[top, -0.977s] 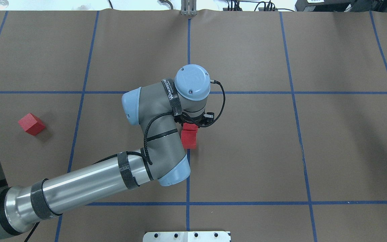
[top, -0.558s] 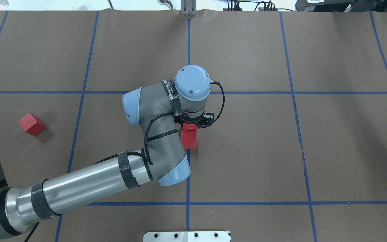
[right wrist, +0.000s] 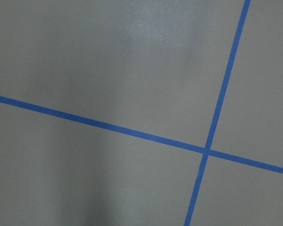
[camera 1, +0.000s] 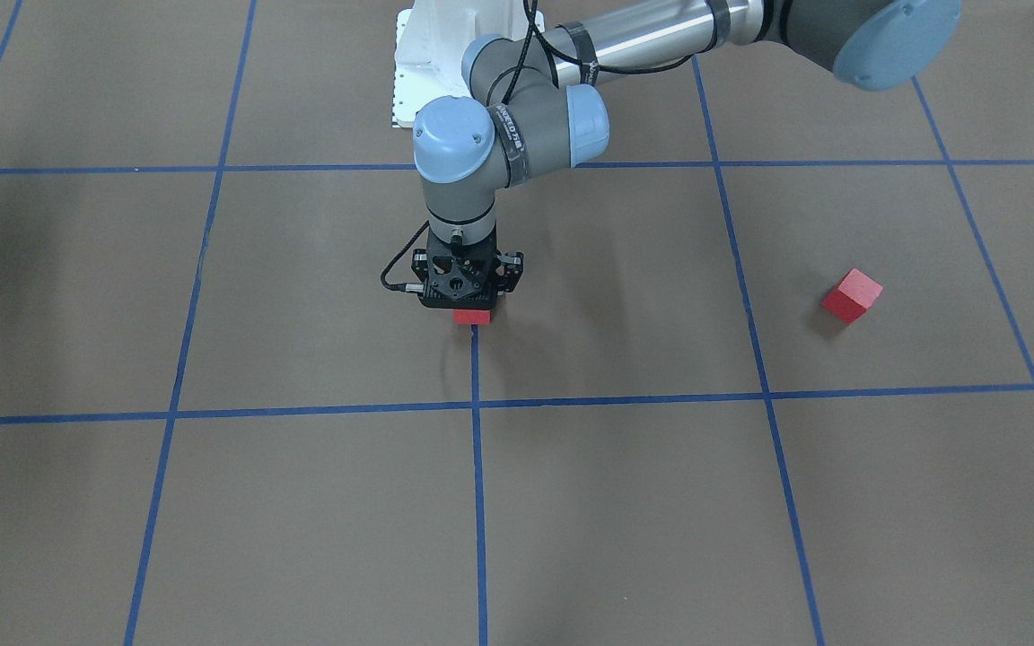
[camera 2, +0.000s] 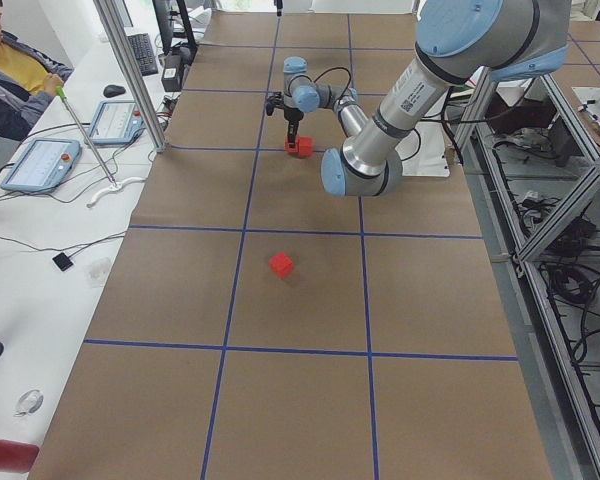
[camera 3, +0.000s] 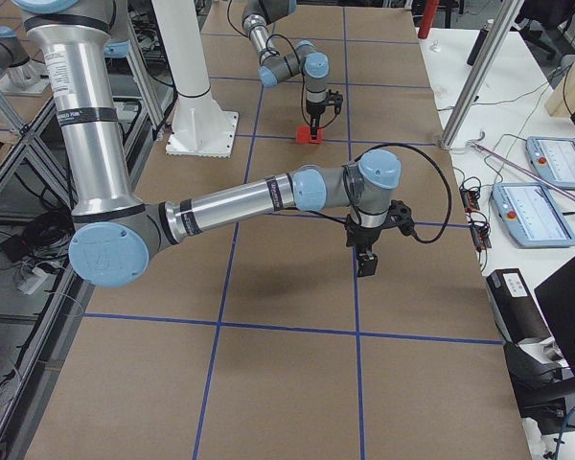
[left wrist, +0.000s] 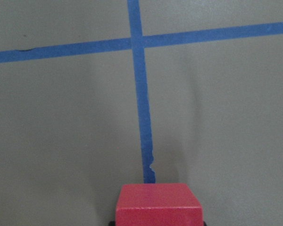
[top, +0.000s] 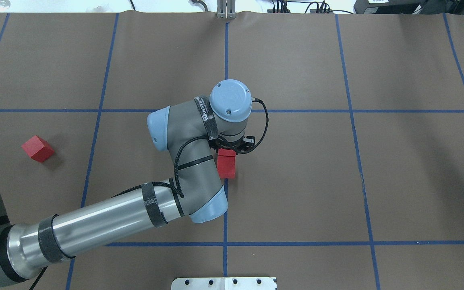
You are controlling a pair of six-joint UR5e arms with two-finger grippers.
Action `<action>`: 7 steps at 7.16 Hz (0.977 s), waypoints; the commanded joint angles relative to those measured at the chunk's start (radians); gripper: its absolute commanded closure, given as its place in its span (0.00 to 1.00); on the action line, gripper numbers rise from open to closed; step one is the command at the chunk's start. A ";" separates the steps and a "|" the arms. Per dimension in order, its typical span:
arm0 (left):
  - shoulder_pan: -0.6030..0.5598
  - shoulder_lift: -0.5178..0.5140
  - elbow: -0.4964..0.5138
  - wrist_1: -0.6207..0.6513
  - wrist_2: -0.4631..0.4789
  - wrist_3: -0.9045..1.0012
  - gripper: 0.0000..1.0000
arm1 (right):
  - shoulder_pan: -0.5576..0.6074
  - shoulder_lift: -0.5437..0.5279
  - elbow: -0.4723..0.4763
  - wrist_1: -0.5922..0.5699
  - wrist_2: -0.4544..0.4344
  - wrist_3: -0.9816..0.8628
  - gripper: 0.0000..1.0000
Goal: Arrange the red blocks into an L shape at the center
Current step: 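Lower the cube beside the first cube, farther from the robot, and release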
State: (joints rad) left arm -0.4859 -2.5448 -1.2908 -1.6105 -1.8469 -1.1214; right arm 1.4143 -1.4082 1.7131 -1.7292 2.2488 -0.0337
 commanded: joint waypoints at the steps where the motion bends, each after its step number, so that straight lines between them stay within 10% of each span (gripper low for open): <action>1: 0.001 0.000 0.001 0.000 0.000 -0.002 0.78 | 0.000 0.000 0.000 0.000 0.000 0.000 0.00; 7: 0.001 0.000 0.002 0.000 0.000 -0.002 0.53 | 0.000 -0.002 0.000 0.000 0.000 0.000 0.00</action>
State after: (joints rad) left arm -0.4847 -2.5449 -1.2896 -1.6107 -1.8469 -1.1229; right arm 1.4143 -1.4091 1.7135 -1.7292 2.2488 -0.0338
